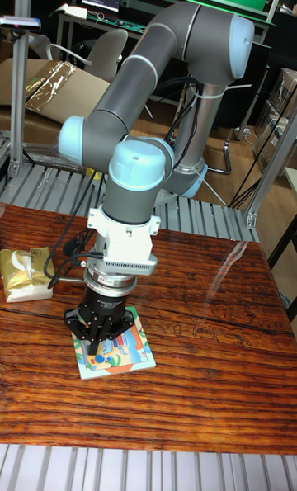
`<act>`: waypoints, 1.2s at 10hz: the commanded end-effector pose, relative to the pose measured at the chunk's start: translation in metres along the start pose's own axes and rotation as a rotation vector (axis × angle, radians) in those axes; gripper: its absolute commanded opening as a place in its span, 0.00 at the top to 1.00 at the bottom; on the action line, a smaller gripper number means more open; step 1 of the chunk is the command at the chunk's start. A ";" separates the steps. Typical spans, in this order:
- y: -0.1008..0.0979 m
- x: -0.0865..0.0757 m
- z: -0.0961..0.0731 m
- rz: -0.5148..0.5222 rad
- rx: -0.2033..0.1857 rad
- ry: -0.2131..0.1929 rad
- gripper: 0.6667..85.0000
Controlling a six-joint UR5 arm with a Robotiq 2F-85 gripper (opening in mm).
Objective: Assemble one piece of a puzzle
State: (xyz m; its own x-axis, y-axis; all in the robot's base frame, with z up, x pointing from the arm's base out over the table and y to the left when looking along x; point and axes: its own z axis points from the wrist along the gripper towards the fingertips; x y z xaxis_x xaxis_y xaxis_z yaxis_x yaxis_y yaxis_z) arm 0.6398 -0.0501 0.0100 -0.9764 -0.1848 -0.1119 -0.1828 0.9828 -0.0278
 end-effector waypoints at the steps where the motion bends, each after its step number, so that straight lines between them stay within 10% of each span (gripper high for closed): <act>1: -0.001 0.005 -0.005 0.011 0.001 0.020 0.91; 12: -0.004 0.011 -0.010 0.018 0.011 0.042 0.95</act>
State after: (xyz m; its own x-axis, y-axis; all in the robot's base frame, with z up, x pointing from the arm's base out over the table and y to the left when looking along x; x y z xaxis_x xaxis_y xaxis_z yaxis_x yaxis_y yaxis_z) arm 0.6273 -0.0569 0.0174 -0.9827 -0.1729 -0.0670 -0.1702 0.9844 -0.0448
